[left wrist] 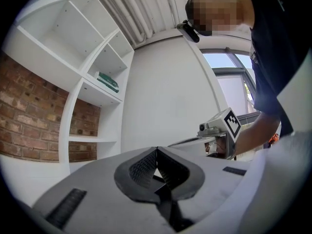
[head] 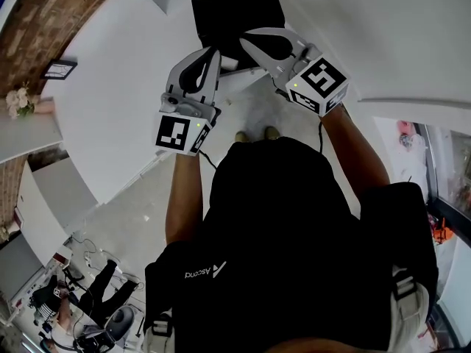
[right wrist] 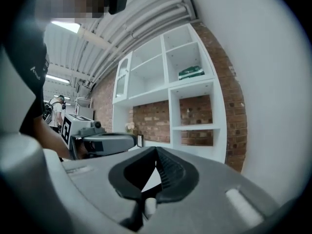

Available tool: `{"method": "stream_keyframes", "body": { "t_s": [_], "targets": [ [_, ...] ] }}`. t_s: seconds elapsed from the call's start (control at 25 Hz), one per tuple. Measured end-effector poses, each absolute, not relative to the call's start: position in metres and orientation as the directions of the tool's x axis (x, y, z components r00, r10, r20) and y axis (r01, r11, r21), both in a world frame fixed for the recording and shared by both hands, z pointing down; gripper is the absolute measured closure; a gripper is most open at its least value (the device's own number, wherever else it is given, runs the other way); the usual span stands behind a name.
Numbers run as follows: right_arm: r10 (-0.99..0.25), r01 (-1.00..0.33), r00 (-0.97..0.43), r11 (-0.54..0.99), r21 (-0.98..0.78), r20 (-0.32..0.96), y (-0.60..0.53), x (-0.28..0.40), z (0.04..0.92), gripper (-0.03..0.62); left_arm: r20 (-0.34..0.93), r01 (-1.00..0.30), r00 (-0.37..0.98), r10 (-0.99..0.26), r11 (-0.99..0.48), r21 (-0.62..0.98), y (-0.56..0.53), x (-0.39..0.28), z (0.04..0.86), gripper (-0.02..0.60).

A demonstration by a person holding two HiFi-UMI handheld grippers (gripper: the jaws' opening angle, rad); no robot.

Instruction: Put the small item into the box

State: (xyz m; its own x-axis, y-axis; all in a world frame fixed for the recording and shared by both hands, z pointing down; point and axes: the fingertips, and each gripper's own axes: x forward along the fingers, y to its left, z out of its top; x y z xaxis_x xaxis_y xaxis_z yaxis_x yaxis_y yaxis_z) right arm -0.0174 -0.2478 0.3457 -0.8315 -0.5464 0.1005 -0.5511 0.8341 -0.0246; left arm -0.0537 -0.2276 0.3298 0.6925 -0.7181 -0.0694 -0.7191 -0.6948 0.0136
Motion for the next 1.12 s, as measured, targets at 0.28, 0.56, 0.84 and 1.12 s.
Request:
{"method": "stream_keyframes", "body": {
  "t_s": [0.28,0.56,0.84,1.12],
  "targets": [
    [-0.554,-0.551,-0.828,0.833,-0.052,-0.086,-0.23,0.002,0.313,0.592,-0.099,-0.705,0.707,-0.7,-0.708,-0.033,-0.216,-0.032,0.306,0.583],
    [-0.551,-0.553,-0.821,0.833,-0.033,-0.151,-0.211,0.013,0.297,0.592,-0.116,-0.681,0.73,-0.673,-0.73,-0.051,-0.203,-0.009,0.293,0.583],
    [-0.561,-0.572,-0.812,0.819,0.03,-0.162,-0.199,0.023,0.288,0.592,-0.124,-0.677,0.733,-0.668,-0.734,-0.051,-0.193,-0.001,0.287,0.583],
    [-0.56,-0.572,-0.812,0.82,0.03,-0.164,-0.193,0.024,0.289,0.593,-0.13,-0.685,0.726,-0.675,-0.726,-0.057,-0.187,-0.002,0.284,0.583]
  ]
}}
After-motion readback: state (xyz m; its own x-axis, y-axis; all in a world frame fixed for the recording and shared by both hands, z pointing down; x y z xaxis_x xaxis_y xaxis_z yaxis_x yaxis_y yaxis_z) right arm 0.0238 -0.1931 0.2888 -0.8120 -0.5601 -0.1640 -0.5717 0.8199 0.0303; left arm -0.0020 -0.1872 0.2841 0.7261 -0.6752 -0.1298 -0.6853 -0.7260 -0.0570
